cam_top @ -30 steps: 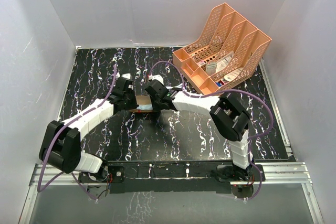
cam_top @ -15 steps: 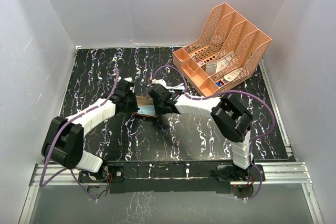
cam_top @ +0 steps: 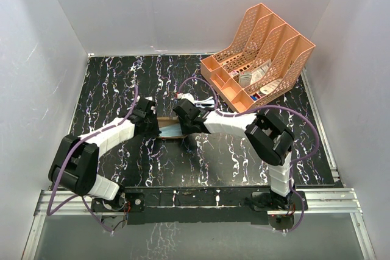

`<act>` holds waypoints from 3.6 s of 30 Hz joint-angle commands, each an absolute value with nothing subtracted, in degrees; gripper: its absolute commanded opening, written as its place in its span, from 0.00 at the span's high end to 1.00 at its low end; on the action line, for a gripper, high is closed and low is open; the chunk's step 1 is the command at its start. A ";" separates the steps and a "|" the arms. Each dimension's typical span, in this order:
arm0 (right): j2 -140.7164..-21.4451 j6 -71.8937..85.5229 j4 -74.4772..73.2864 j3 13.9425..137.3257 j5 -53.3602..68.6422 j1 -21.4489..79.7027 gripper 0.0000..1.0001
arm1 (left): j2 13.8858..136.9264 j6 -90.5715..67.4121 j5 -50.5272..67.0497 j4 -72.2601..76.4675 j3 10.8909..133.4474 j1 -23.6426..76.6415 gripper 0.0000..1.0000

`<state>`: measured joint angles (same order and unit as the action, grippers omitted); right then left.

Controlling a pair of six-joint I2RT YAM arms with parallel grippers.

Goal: Organize the sunglasses
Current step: Place the glasses cleaning cloth in the sunglasses case.

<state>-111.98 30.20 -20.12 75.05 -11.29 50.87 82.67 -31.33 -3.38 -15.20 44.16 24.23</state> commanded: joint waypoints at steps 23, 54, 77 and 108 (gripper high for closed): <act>-106.20 26.15 -20.88 74.10 -14.07 49.31 1.00 | 79.88 -36.30 -5.24 -14.85 44.66 30.61 1.00; -106.78 25.05 -21.86 81.31 -13.68 49.26 1.00 | 81.53 -30.27 -12.47 -18.27 53.26 32.07 1.00; -103.95 27.79 -23.86 79.52 -13.82 49.28 1.00 | 83.28 -28.63 -8.40 -17.38 53.63 28.70 1.00; -103.92 29.18 -21.58 75.67 -12.19 49.49 1.00 | 85.88 -28.81 -6.48 -17.75 53.23 27.60 1.00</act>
